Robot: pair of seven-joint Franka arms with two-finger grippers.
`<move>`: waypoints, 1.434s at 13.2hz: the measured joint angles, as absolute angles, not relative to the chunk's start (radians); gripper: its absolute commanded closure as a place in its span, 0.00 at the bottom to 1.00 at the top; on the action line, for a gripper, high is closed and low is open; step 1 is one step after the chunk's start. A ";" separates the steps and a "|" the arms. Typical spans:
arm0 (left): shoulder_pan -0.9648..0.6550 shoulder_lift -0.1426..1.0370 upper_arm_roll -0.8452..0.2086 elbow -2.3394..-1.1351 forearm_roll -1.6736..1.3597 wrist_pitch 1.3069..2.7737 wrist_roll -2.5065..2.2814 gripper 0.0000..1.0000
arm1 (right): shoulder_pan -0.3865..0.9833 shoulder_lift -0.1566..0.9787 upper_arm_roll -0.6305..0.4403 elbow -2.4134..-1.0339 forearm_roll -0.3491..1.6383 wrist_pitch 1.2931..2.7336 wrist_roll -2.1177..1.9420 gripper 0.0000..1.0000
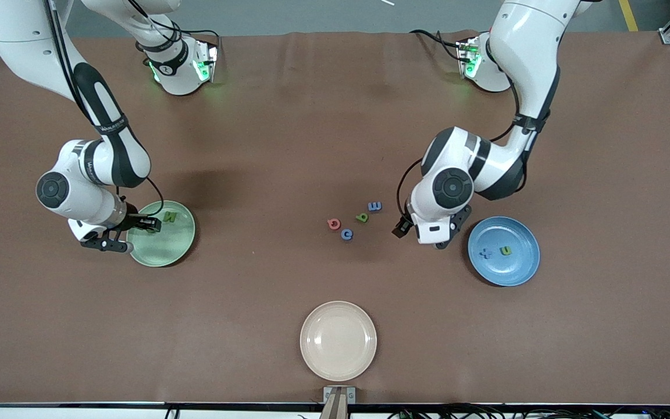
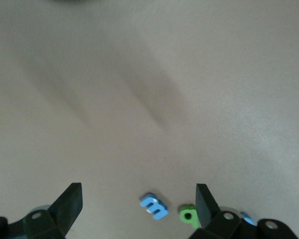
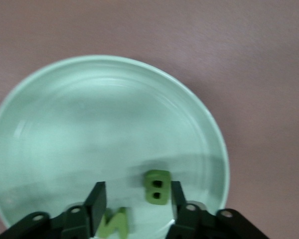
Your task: Sort upper and lower case letters into plates
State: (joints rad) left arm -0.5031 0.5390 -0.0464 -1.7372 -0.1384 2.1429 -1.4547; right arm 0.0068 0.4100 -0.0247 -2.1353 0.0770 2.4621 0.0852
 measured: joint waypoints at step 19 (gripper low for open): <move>-0.677 0.596 -0.046 -1.964 -0.138 2.594 -1.969 0.84 | 0.727 0.727 -0.009 -1.641 0.076 2.391 1.432 0.00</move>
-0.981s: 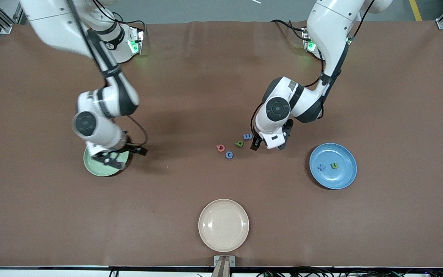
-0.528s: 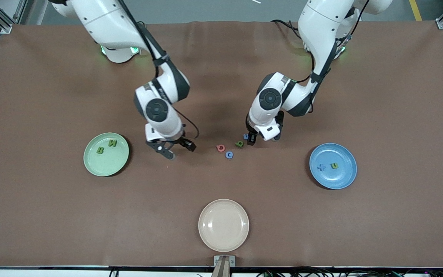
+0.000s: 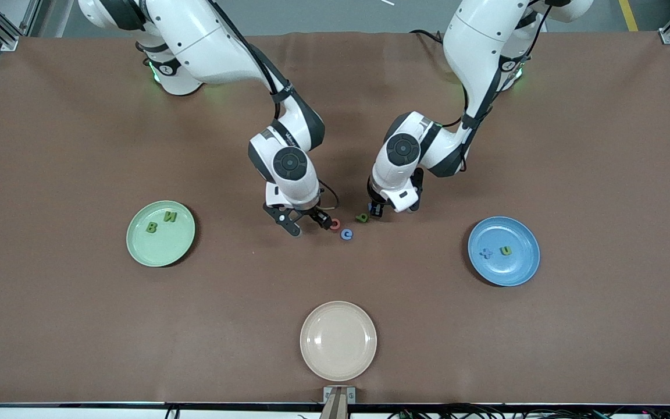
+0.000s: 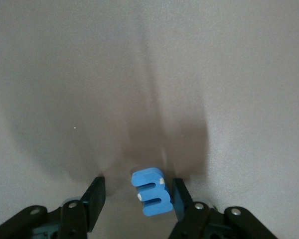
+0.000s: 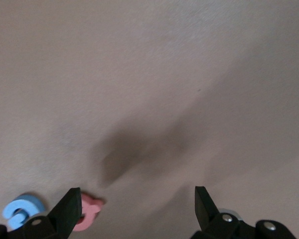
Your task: Sort upper and lower case letters into plates
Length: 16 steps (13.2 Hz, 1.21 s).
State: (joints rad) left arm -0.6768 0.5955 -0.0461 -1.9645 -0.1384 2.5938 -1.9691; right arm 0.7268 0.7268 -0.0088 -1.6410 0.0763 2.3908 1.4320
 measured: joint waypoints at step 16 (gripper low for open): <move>-0.364 0.458 -0.008 -1.844 0.046 2.360 -1.347 1.00 | 0.783 0.888 -0.019 -1.397 0.049 2.316 1.520 0.81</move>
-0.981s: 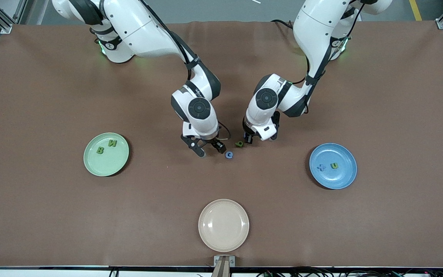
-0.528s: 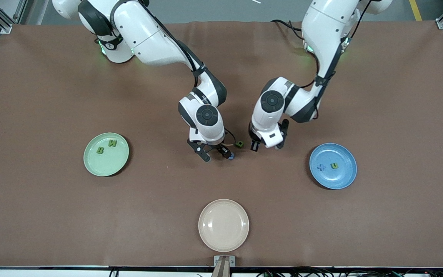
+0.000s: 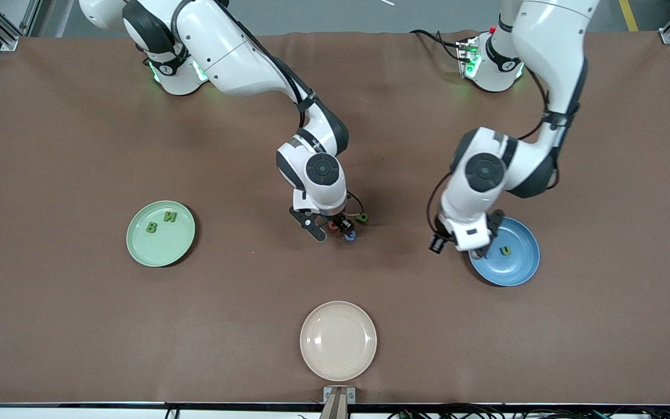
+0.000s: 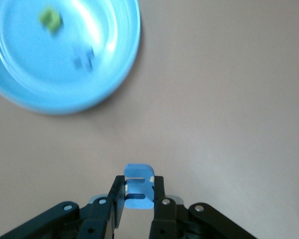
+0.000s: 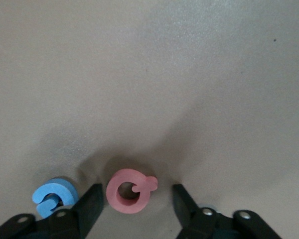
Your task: Sort upper and lower case letters into plates
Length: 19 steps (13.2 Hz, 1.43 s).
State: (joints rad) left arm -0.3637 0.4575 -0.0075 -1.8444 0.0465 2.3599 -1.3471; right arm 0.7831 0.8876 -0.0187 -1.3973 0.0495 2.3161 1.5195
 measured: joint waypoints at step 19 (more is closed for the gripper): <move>-0.273 0.513 -0.148 -1.748 0.046 2.184 -1.165 0.01 | 0.432 0.466 -0.048 -1.809 0.036 2.118 0.742 1.00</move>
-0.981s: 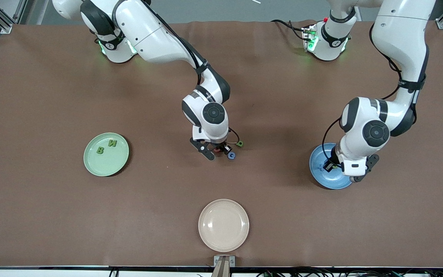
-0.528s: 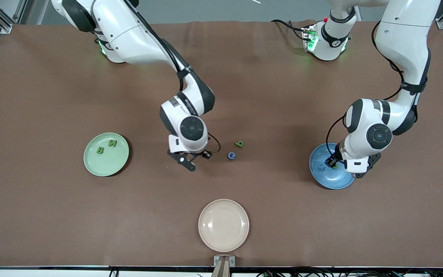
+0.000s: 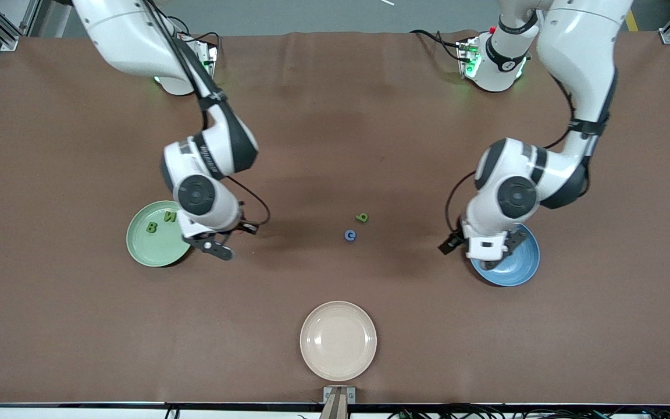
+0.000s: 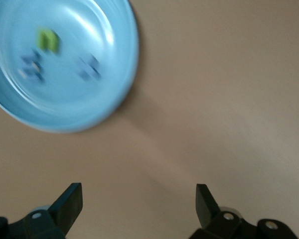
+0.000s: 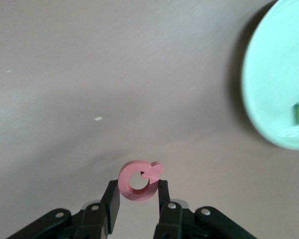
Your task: Sort upper and lower case letters into plates
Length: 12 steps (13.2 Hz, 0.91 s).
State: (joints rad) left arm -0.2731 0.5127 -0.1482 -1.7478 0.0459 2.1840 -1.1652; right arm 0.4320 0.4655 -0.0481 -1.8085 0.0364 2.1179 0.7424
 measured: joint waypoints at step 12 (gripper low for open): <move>-0.556 0.753 -0.152 -1.623 0.046 2.334 -1.675 0.24 | 0.186 0.423 -0.037 -2.091 0.036 2.403 0.345 0.86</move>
State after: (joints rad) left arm -0.5562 0.7532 -0.1518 -1.6233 0.0459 2.3343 -1.6746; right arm 0.1861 0.4234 -0.0370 -2.0906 0.0358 2.4031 0.3455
